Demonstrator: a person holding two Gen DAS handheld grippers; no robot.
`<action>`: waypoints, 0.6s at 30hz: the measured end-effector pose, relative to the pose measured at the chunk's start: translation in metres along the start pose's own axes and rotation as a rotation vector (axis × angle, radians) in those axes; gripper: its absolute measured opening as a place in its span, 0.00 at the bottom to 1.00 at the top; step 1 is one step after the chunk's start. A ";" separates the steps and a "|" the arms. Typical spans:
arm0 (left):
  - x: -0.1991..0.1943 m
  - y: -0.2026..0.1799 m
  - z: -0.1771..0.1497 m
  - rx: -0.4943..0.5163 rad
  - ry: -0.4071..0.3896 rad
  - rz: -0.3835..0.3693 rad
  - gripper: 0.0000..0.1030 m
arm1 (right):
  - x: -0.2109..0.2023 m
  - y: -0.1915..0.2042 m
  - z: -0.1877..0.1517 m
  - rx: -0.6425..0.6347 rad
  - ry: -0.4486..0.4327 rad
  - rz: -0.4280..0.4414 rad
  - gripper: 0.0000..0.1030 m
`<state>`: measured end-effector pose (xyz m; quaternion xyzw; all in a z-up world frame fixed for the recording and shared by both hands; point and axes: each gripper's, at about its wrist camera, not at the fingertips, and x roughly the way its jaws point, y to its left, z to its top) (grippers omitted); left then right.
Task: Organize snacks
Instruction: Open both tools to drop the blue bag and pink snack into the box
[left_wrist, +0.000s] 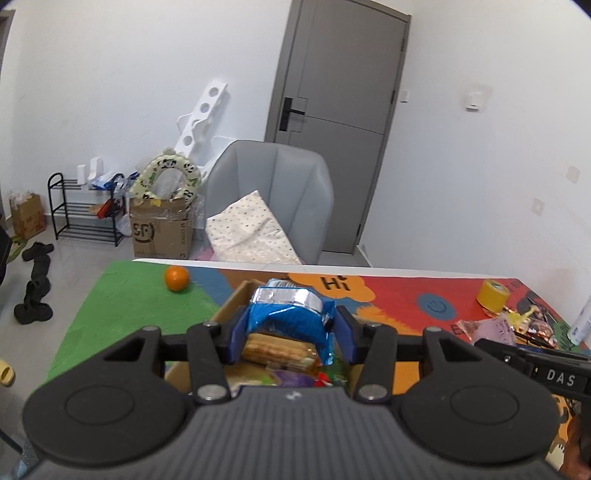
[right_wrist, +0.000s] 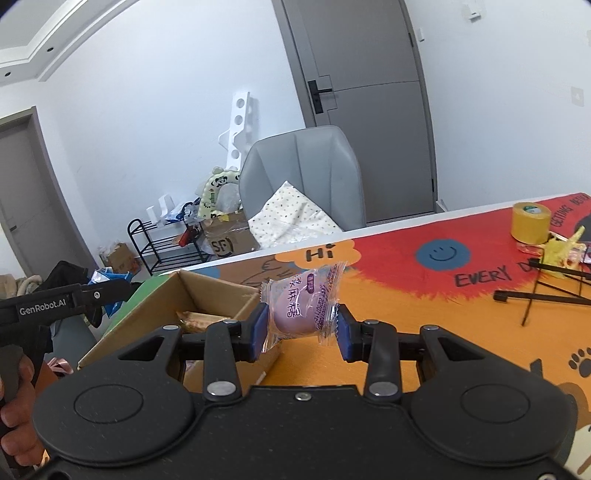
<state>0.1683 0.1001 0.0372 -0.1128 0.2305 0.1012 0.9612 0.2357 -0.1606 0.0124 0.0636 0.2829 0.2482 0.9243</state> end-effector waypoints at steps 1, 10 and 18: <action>0.001 0.004 0.001 -0.005 0.000 0.005 0.47 | 0.002 0.002 0.001 -0.003 0.002 0.002 0.35; 0.032 0.021 0.013 -0.021 0.069 0.034 0.51 | 0.019 0.024 0.008 -0.020 0.022 0.037 0.35; 0.031 0.026 0.008 -0.035 0.045 0.006 0.74 | 0.031 0.040 0.013 -0.033 0.032 0.073 0.35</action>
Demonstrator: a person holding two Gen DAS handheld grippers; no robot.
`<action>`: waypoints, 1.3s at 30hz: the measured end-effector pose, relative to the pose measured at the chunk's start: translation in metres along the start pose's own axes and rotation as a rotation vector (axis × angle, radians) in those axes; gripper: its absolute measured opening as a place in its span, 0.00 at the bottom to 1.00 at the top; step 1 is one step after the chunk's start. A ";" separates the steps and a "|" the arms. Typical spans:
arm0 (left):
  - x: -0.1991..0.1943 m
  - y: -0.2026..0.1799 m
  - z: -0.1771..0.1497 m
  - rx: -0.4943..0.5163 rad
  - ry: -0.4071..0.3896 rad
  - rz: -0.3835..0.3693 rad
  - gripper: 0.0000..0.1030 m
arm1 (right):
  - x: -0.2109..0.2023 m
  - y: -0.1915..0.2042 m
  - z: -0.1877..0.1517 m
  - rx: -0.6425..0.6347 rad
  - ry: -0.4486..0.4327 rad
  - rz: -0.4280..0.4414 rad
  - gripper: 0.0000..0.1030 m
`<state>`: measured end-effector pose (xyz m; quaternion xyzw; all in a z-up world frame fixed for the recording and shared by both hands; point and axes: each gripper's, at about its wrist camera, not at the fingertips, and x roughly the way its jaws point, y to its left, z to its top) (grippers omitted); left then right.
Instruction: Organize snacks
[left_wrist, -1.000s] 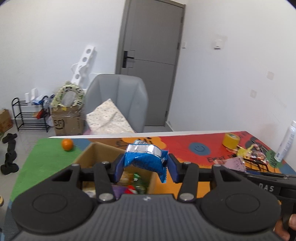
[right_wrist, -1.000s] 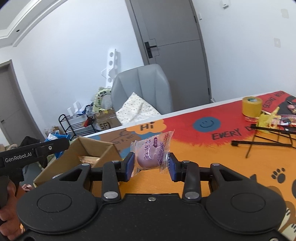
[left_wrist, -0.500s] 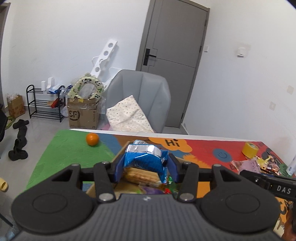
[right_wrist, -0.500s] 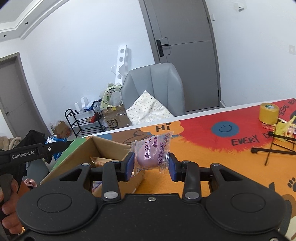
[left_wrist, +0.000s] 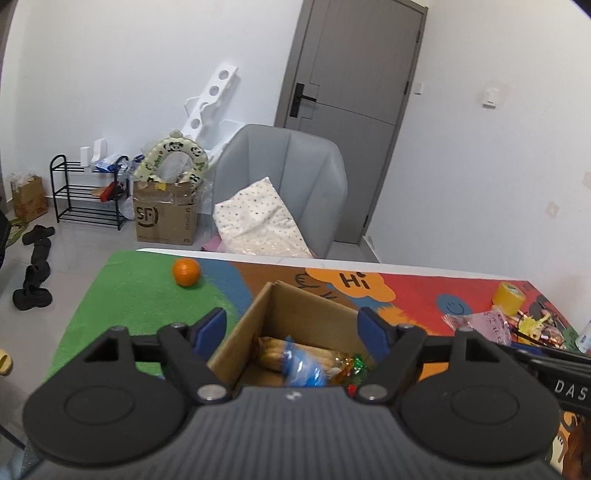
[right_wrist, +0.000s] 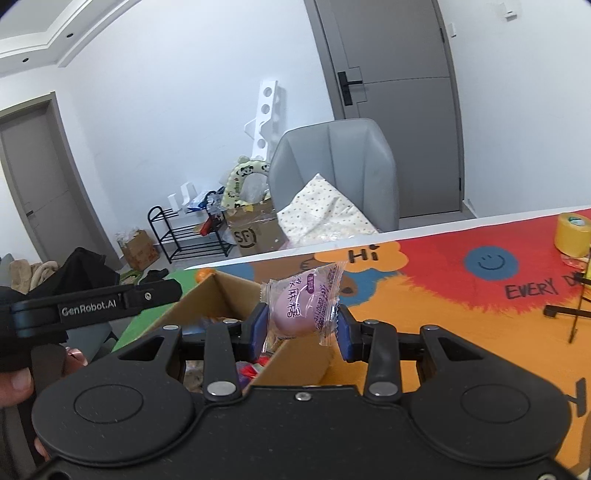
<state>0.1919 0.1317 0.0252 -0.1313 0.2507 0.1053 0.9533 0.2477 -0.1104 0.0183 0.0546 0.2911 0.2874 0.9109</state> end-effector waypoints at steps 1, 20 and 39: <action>-0.002 0.003 -0.001 -0.009 -0.002 -0.004 0.74 | 0.001 0.002 0.001 -0.001 0.000 0.004 0.35; -0.056 0.071 -0.006 -0.095 -0.058 0.084 0.86 | 0.037 0.066 0.016 -0.028 0.023 0.143 0.40; -0.092 0.066 -0.027 -0.129 -0.049 0.052 0.93 | 0.002 0.040 -0.004 0.043 0.016 0.136 0.80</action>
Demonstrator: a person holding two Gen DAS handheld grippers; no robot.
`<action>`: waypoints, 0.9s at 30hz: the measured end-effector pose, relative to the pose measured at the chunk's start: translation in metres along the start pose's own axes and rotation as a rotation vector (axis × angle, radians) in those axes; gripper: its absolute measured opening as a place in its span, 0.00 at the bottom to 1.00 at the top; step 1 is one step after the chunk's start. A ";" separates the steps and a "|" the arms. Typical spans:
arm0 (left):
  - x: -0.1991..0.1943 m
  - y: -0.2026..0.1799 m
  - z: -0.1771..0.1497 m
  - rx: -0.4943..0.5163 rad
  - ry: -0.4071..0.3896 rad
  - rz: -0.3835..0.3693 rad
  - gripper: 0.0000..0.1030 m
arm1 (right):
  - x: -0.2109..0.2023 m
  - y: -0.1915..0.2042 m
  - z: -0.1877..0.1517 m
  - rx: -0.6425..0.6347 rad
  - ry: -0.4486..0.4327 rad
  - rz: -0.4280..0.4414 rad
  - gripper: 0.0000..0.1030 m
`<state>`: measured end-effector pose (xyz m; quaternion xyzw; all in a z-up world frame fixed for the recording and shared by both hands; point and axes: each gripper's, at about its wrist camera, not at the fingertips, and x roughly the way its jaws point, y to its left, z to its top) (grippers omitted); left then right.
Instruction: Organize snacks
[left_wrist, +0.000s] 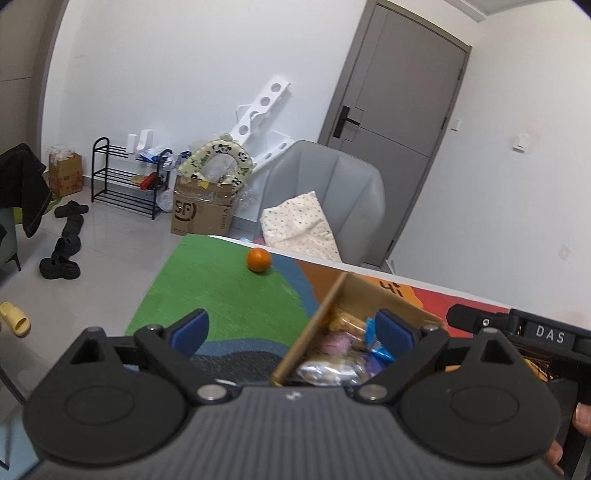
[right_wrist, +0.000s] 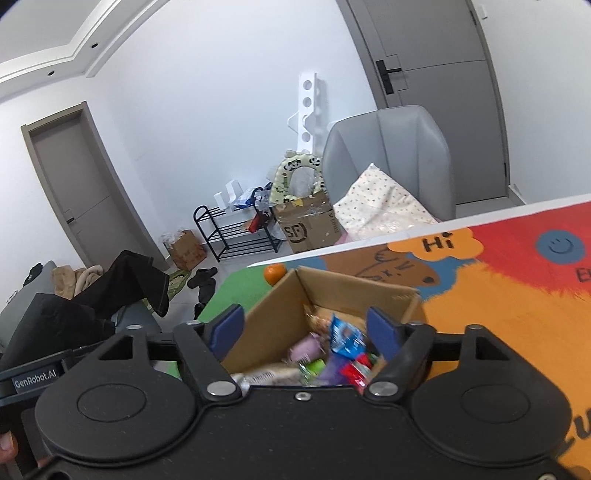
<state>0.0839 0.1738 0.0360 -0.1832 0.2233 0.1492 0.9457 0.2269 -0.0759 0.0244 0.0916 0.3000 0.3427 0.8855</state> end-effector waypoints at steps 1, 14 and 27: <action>-0.002 -0.004 -0.003 0.005 0.002 -0.003 0.94 | -0.005 -0.002 -0.003 0.000 -0.004 -0.006 0.84; -0.031 -0.061 -0.033 0.065 0.010 -0.037 0.96 | -0.073 -0.040 -0.034 0.035 -0.040 -0.042 1.00; -0.070 -0.088 -0.051 0.115 -0.008 -0.048 0.98 | -0.122 -0.054 -0.051 0.027 -0.072 -0.059 1.00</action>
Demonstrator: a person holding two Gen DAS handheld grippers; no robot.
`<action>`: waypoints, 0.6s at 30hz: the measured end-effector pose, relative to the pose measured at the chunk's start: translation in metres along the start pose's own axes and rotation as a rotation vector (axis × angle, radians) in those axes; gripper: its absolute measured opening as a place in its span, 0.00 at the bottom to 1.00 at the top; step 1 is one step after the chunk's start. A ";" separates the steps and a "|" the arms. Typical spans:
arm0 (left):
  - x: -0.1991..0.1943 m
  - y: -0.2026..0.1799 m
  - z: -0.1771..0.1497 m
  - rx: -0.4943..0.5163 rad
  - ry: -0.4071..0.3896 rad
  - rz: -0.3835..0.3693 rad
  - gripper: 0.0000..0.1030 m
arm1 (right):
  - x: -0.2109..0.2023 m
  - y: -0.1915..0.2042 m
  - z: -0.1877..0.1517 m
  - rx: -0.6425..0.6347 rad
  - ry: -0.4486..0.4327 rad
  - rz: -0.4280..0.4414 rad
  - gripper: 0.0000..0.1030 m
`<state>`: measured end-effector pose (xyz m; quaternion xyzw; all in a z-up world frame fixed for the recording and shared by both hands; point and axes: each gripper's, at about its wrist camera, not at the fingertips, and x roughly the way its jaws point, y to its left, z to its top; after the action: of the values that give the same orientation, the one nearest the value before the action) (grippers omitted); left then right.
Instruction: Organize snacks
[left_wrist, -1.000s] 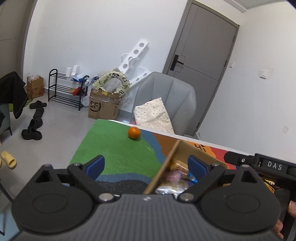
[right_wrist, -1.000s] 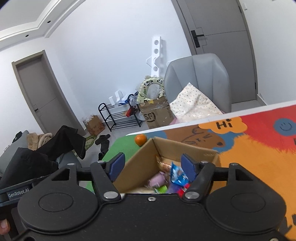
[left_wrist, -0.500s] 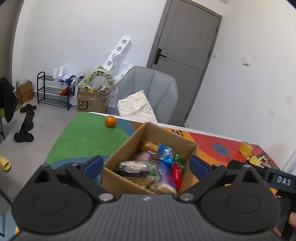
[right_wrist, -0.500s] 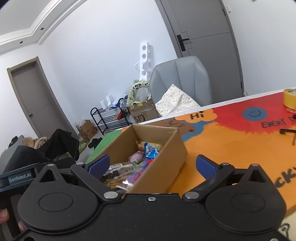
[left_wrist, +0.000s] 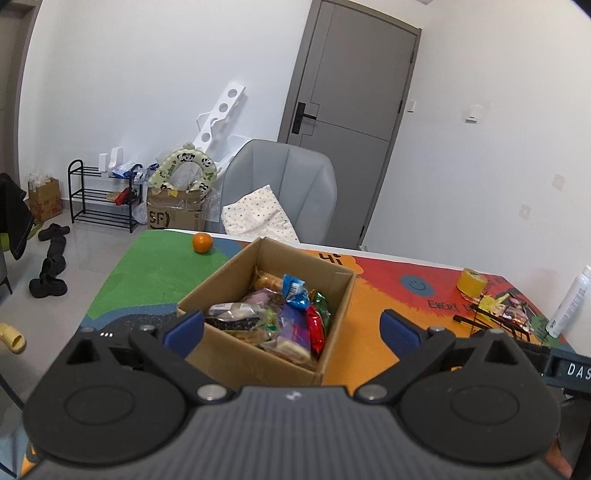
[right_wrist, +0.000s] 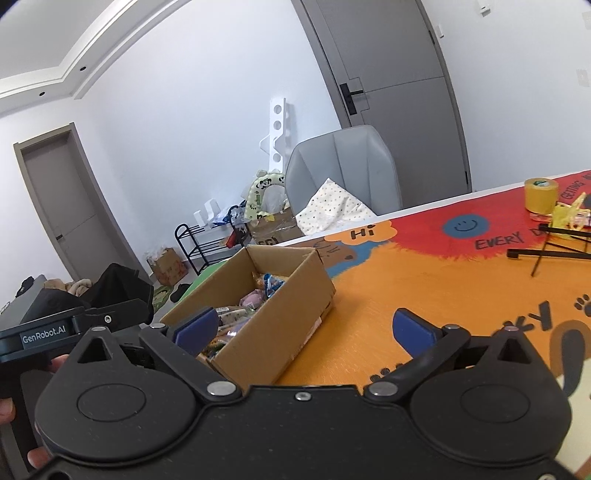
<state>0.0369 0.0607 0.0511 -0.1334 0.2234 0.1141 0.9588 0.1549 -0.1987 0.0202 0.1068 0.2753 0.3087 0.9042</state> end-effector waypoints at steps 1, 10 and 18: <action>-0.004 -0.001 -0.001 0.004 -0.002 -0.003 0.98 | -0.004 0.000 -0.001 -0.002 -0.005 -0.001 1.00; -0.038 -0.010 -0.011 0.050 0.007 -0.007 0.99 | -0.047 0.004 -0.011 -0.017 -0.039 -0.012 1.00; -0.077 -0.010 -0.020 0.073 -0.011 0.012 1.00 | -0.083 0.012 -0.018 -0.032 -0.056 -0.014 1.00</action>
<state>-0.0360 0.0330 0.0710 -0.0964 0.2231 0.1123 0.9635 0.0842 -0.2401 0.0459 0.0989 0.2455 0.3039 0.9152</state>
